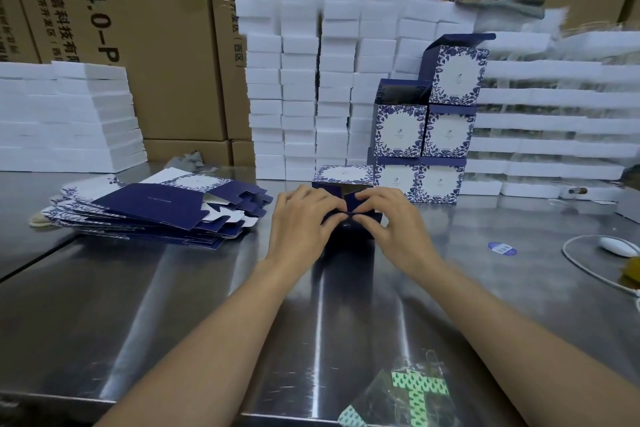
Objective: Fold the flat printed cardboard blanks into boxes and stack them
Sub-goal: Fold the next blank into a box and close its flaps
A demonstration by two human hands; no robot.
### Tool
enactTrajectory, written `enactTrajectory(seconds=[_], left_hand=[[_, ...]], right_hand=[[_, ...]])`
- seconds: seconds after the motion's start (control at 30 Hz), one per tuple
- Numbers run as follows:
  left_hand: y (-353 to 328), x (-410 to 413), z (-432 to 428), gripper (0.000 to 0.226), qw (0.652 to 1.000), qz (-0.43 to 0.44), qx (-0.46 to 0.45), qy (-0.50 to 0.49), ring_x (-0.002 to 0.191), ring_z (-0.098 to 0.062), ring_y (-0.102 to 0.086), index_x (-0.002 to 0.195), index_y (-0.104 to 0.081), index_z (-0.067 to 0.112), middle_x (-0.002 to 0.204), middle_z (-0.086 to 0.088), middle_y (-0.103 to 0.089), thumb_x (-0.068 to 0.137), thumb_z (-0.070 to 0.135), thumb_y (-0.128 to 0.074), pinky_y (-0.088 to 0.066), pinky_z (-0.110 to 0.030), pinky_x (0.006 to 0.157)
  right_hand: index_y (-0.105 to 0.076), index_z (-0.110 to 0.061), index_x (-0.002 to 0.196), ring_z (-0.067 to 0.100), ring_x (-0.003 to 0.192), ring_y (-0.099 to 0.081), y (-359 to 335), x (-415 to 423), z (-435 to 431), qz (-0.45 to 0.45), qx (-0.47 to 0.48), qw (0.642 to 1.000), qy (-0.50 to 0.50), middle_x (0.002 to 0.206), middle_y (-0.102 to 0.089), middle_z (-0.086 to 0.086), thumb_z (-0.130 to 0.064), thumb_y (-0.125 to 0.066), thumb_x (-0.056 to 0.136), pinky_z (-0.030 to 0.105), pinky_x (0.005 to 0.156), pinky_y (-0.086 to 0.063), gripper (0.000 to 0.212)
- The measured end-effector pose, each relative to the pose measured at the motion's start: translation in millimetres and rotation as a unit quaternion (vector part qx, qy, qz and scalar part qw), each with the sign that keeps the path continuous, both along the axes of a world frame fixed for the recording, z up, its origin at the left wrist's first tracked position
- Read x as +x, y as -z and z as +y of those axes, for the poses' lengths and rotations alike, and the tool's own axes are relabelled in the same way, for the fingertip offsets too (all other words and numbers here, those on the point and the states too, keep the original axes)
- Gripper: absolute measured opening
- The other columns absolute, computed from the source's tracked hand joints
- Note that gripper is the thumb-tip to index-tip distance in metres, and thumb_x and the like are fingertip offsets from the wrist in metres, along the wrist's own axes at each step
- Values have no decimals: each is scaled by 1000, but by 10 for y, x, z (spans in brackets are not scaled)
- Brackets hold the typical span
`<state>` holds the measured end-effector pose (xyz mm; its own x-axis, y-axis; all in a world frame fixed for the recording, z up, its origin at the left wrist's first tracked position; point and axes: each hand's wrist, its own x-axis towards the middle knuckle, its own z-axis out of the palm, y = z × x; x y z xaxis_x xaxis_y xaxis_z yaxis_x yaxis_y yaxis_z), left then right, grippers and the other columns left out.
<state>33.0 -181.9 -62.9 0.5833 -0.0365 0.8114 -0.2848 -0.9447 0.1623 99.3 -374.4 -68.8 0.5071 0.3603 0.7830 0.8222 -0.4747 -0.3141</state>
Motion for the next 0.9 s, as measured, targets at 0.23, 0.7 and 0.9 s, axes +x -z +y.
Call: enactTrajectory(seconds=[0.23,0.7,0.9], left_hand=[[-9,33,56,12,999,14,-20,24,99,-7,-57,99,-77,36,101,21,-72,99,45,-69,-31,-31,87],[-28,75,160,6,994,39,-71,67,97,-8,-57,95,-77,36,96,21,-74,98,38,-72,-46,-38,86],[-61,80,230,10,991,62,-95,66,104,-5,-54,94,-73,34,94,22,-69,101,40,-67,-49,-35,83]], right_hand=[[-77,-26,102,11,104,-61,16,28,-29,33,-28,999,1,103,-73,-14,-26,-81,92,26,94,-45,11],[-72,-32,93,7,97,-66,-53,42,-61,116,39,992,-22,92,-73,-20,-28,-74,96,33,86,-51,6],[-72,-29,91,13,92,-67,-94,18,-61,119,43,991,-31,89,-72,-17,-24,-72,99,45,85,-53,9]])
